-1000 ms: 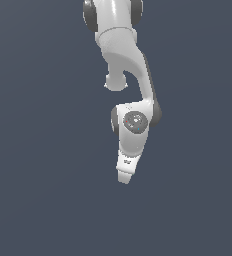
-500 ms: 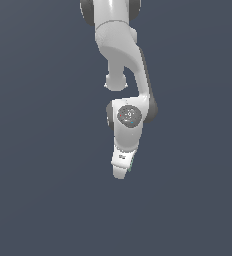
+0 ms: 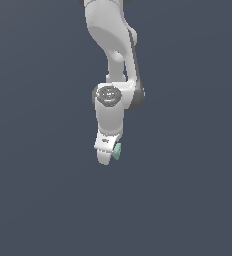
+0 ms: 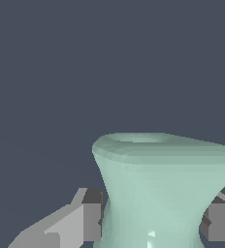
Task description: Pick up the object and move it to a goal position.
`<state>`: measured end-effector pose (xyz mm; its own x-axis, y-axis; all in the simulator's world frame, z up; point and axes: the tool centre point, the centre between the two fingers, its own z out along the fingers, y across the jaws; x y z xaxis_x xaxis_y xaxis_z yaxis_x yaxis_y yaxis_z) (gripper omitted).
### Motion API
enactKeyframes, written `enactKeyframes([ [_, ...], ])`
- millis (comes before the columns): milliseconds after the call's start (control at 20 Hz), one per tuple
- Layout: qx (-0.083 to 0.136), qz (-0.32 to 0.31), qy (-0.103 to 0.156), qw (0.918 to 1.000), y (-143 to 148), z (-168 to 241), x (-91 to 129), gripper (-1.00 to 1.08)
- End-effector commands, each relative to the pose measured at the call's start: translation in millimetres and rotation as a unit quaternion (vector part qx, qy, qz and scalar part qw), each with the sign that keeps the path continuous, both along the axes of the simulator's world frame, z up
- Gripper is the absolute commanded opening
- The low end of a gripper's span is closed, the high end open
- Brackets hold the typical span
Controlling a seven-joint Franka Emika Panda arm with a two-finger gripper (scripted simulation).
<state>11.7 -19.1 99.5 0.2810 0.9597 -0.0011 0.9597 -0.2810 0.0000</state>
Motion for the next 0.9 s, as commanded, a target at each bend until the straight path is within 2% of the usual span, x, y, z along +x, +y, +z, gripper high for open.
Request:
enactKeyframes([
  [0,0.0,0.0,0.0,1.0,-20,13,-14,-1.0],
  [450,0.0,0.0,0.0,1.0,-81,53,-56,-1.0],
  [850,0.001,0.0,0.0,1.0,-110,72,-75,-1.0],
])
